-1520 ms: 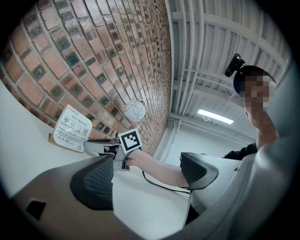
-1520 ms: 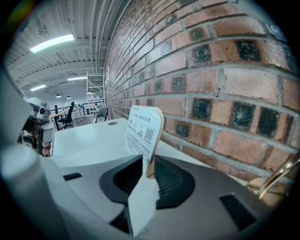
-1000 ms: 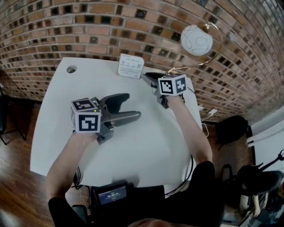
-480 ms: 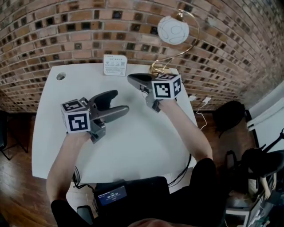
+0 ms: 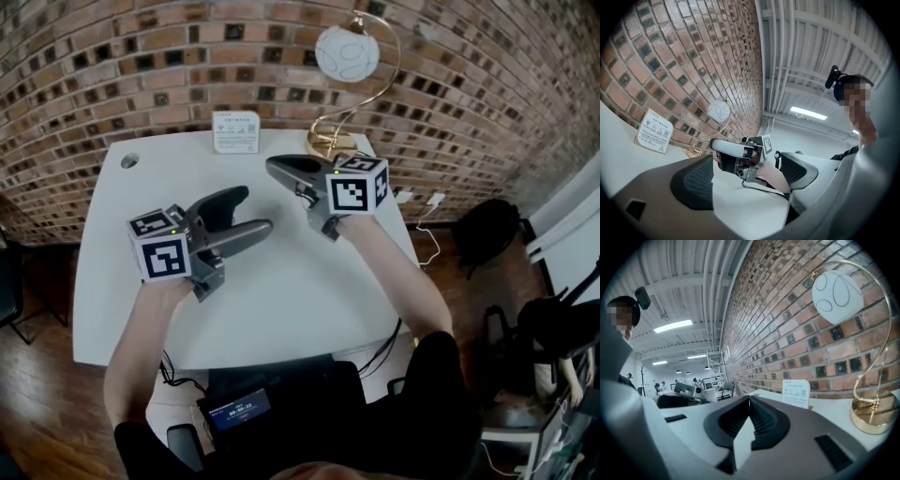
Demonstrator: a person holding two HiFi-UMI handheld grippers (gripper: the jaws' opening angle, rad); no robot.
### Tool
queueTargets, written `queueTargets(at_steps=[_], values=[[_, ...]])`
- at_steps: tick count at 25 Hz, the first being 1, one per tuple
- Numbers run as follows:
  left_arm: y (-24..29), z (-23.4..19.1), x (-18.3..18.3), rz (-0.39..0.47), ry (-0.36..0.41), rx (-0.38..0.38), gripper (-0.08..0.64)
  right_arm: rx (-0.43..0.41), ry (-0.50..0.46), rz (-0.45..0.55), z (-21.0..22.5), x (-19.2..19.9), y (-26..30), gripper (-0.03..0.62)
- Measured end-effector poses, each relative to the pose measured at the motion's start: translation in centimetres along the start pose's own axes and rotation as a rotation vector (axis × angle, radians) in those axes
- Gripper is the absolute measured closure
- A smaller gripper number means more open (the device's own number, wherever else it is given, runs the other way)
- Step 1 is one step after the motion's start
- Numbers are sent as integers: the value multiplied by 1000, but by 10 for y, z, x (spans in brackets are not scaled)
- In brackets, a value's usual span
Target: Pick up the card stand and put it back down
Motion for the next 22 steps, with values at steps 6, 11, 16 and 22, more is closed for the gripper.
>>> queueTargets(at_steps=[6, 11, 16, 22], values=[[2, 24, 0, -5, 25, 5, 114, -16, -3, 66, -24, -6, -17, 574], [8, 44, 0, -1, 52, 17, 114, -51, 8, 113, -44, -6, -31, 575], [15, 62, 5, -11, 66, 26, 114, -78, -2, 159, -65, -4, -48, 575], [20, 80, 12, -12, 68, 33, 114, -111, 21, 198, -80, 7, -63, 575]])
Point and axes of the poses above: the fingertips, and each gripper's own axes: y forward along the fingers, z to its right, x out of its underside, the point moved 5 cm from there along -y, backward along the fingers, and after that the axes turned 5 degrees about y, right-handed, at the moved point
